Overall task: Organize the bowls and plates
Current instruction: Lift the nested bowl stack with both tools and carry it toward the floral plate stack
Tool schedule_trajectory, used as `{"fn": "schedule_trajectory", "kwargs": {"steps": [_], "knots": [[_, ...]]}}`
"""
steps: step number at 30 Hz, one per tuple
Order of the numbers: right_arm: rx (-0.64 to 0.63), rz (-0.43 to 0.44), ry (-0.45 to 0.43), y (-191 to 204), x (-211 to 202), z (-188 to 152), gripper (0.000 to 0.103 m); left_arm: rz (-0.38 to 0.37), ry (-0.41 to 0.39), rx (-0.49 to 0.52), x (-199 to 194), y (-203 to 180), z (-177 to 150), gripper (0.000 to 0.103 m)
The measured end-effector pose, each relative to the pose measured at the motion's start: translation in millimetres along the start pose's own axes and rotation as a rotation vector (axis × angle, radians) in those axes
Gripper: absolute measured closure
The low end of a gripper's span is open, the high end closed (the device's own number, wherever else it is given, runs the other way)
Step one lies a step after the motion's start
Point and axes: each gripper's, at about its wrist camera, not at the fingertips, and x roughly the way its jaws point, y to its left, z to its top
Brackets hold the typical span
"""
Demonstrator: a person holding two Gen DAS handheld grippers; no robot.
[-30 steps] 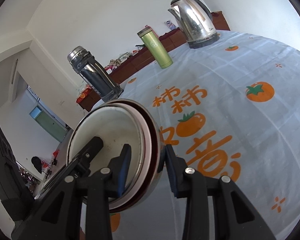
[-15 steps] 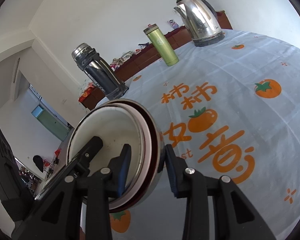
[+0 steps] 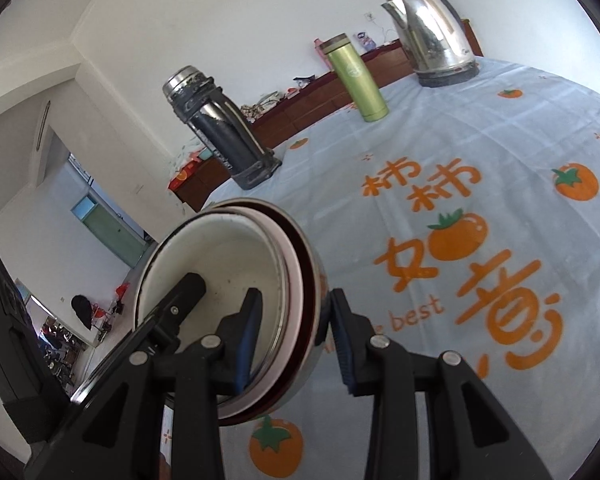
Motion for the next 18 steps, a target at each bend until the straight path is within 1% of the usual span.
{"fn": "schedule_trajectory", "kwargs": {"steps": [12, 18], "knots": [[-0.053, 0.04, 0.019, 33.6, 30.9, 10.5, 0.068, 0.069, -0.019, -0.029, 8.7, 31.9, 17.7, 0.073], [-0.058, 0.06, 0.032, 43.3, 45.3, 18.0, 0.068, 0.089, -0.024, -0.048, 15.8, 43.5, 25.3, 0.073]]}}
